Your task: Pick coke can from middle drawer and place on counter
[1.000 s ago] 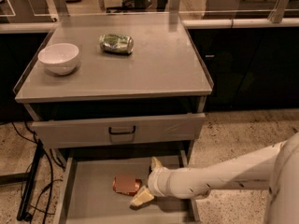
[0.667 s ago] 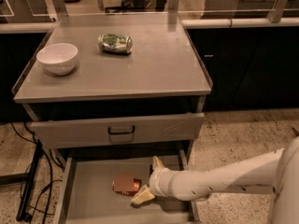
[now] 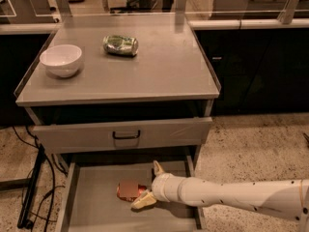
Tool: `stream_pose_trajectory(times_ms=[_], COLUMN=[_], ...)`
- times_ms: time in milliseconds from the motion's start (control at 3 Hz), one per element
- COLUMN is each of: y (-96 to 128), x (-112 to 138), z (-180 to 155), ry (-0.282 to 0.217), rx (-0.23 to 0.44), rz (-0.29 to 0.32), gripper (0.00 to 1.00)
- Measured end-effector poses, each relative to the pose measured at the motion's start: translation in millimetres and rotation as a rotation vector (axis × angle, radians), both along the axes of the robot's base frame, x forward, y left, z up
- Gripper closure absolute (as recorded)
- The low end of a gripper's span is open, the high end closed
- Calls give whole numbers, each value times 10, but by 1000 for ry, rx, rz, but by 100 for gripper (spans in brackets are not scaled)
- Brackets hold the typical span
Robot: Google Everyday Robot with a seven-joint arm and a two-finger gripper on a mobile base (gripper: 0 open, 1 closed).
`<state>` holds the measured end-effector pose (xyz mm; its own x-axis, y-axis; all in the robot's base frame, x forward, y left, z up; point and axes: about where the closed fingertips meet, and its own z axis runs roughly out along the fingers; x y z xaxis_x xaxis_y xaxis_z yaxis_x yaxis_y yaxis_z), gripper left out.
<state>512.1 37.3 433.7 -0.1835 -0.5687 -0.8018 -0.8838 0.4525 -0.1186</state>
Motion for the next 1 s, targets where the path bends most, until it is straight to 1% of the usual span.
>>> stream_pose_trajectory(times_ms=[333,667,1000], y=[76,94,174], x=[-38,-67,-102], z=[-117,-138,-191], ry=[32,42,26], rx=[54,54,20], rz=[39,45,45], gripper=[0,0,0])
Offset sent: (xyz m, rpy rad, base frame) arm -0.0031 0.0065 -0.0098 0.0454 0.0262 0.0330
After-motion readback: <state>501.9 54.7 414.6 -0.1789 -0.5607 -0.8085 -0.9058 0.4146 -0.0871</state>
